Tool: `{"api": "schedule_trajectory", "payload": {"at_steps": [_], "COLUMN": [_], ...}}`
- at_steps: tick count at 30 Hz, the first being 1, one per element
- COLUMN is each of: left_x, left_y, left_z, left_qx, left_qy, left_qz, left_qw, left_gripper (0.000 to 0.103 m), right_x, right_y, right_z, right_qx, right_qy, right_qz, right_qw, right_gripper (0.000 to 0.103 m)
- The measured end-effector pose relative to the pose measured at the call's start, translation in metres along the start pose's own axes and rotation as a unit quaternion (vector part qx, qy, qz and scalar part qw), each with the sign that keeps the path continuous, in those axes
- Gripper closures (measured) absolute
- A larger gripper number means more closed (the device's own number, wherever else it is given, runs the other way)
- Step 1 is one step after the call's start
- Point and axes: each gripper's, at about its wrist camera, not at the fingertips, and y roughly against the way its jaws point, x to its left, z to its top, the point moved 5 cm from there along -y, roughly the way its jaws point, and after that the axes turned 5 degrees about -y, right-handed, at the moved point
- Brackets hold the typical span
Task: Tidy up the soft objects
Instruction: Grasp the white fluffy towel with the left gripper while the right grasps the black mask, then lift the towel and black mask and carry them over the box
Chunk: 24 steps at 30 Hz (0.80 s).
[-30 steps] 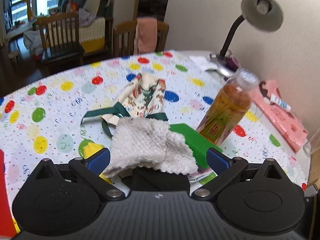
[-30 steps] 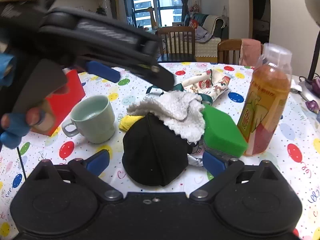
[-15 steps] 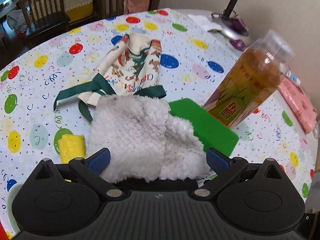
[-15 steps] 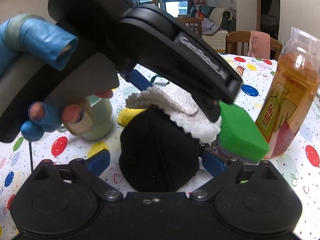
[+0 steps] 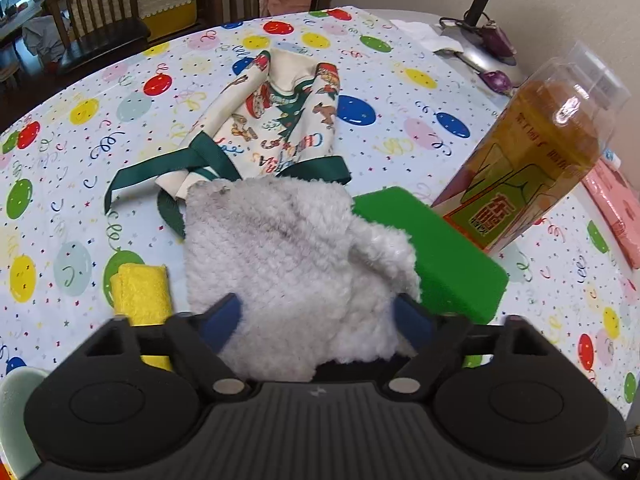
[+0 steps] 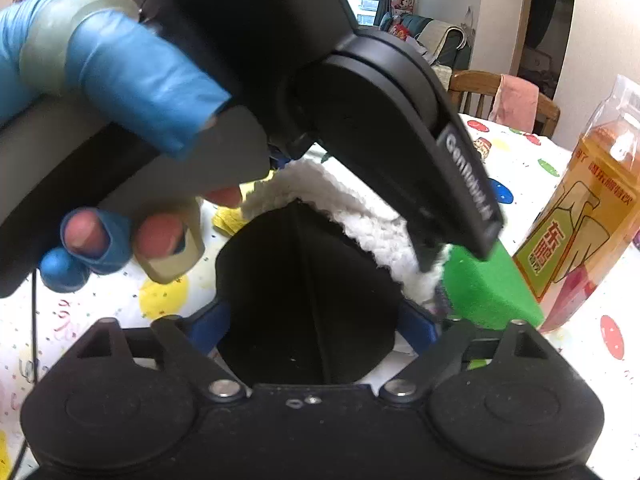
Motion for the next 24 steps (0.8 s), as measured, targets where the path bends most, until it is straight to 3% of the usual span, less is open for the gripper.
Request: {"api": "schedule_trajectory", "payload": {"at_steps": [3, 6, 9, 20, 24], "left_x": [0.003, 0.009, 0.017, 0.041, 0.049], "left_y": [0.001, 0.006, 0.012, 0.053, 0.071], "left_z": [-0.001, 0.000, 0.000, 0.000, -0.003], "left_qx": [-0.001, -0.009, -0.017, -0.076, -0.098], "left_qy": [-0.002, 0.010, 0.028, 0.067, 0.076], "left_qz": [0.014, 0.015, 0.019, 0.019, 0.021], "left_qw": [0.9999, 0.9998, 0.9993, 0.9947, 0.9921], "left_gripper": [0.042, 0.058, 0.068, 0.078, 0.079], "right_x": [0.003, 0.003, 0.003, -0.005, -0.011], "right_y": [-0.002, -0.001, 0.001, 0.025, 0.038], "right_z": [-0.003, -0.005, -0.005, -0.005, -0.004], "right_qx": [0.003, 0.003, 0.003, 0.004, -0.007], "right_qy": [0.020, 0.022, 0.018, -0.032, -0.053], "right_qz": [-0.024, -0.030, -0.036, -0.006, 0.006], "right_qw": [0.999, 0.999, 0.999, 0.999, 0.999], "right_gripper": [0.031, 0.038, 0.046, 0.066, 0.081]}}
